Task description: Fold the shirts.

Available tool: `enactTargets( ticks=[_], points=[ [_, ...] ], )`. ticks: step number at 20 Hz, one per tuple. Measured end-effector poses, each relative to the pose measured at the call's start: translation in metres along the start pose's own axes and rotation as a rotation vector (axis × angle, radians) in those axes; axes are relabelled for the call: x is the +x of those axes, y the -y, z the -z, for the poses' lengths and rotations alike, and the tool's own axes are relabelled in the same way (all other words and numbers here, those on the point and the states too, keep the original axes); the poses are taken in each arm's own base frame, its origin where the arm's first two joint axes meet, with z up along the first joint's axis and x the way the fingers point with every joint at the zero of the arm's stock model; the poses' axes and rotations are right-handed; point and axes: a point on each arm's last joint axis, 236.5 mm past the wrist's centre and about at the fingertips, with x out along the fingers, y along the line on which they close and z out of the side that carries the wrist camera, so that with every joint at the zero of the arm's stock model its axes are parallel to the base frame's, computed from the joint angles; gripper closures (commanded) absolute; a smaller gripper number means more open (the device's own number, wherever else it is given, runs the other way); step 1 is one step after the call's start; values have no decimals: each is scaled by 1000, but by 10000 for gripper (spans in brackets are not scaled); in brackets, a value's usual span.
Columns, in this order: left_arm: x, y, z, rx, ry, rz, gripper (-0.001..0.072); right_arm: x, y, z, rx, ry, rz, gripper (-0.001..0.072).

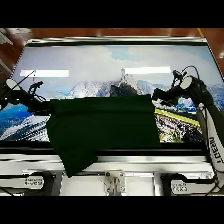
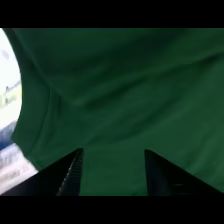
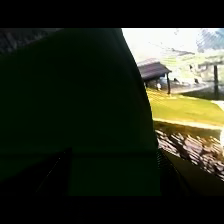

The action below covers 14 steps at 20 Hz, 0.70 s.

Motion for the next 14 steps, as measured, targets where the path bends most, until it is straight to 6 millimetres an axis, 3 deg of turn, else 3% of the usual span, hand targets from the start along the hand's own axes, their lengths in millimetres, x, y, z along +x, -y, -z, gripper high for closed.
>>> enactTargets(
  ticks=[1,4,8,10,14],
  points=[
    [-11,1,5,-14,7,9,95,-17,4,3,-32,-9,17,71],
    [-41,2,32,-111,41,53,86,-69,36,23,-116,-60,131,72],
    [-37,2,98,-260,16,117,86,-123,82,51,-150,-116,210,72],
    [-25,8,131,-320,0,151,87,-132,93,57,-112,-104,181,72],
    [4,15,168,-394,-23,186,86,-125,94,62,-56,-68,86,71]
  ],
)
